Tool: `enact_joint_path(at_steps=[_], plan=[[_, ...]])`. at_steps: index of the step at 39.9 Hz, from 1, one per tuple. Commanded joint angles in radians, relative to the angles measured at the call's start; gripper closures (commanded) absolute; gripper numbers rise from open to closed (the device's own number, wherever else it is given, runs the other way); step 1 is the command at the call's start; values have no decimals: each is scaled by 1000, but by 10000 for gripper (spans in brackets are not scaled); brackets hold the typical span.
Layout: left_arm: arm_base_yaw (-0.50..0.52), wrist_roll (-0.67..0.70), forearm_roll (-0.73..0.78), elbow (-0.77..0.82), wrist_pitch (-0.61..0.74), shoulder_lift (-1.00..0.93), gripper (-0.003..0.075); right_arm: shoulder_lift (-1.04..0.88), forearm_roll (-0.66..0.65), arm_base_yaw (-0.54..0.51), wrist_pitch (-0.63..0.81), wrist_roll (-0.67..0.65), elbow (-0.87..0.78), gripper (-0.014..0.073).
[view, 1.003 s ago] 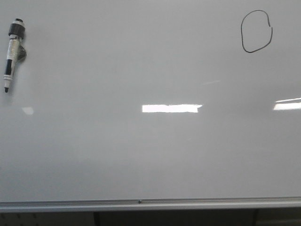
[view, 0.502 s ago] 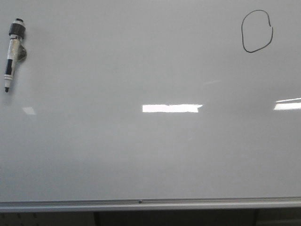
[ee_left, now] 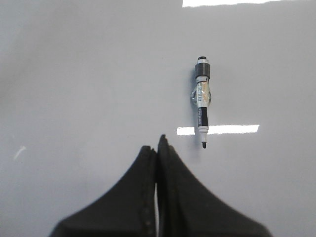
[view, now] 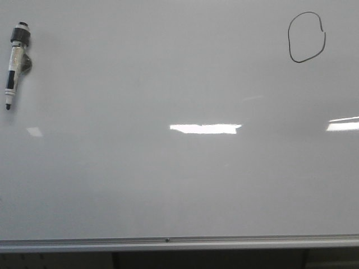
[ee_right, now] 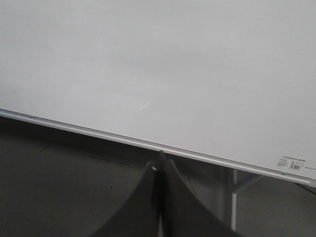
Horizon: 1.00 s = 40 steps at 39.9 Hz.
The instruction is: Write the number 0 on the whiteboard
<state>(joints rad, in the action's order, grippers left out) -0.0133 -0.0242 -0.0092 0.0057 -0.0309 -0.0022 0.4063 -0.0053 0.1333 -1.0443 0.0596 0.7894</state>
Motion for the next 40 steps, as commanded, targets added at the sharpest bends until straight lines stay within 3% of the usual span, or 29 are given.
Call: enact_joint_path(at_steps=[1, 10, 23, 28, 38, 40], plan=[[-6, -1, -10, 22, 90, -21, 740, 6, -13, -5, 60, -2, 24, 662], [-6, -1, -10, 22, 90, -19, 739, -19, -32, -6, 126, -2, -25, 662], [-6, -1, -10, 22, 90, -19, 740, -327, -26, -142, 797, -2, -538, 662], [-6, -1, -10, 22, 90, -19, 740, -427, -22, -179, 913, -2, -665, 662], [-6, -1, -10, 22, 90, -19, 739, -433, -18, -173, 1132, -3, -817, 662], [-6, -1, -10, 22, 90, -19, 740, -433, -4, -166, 1116, -6, -816, 662]])
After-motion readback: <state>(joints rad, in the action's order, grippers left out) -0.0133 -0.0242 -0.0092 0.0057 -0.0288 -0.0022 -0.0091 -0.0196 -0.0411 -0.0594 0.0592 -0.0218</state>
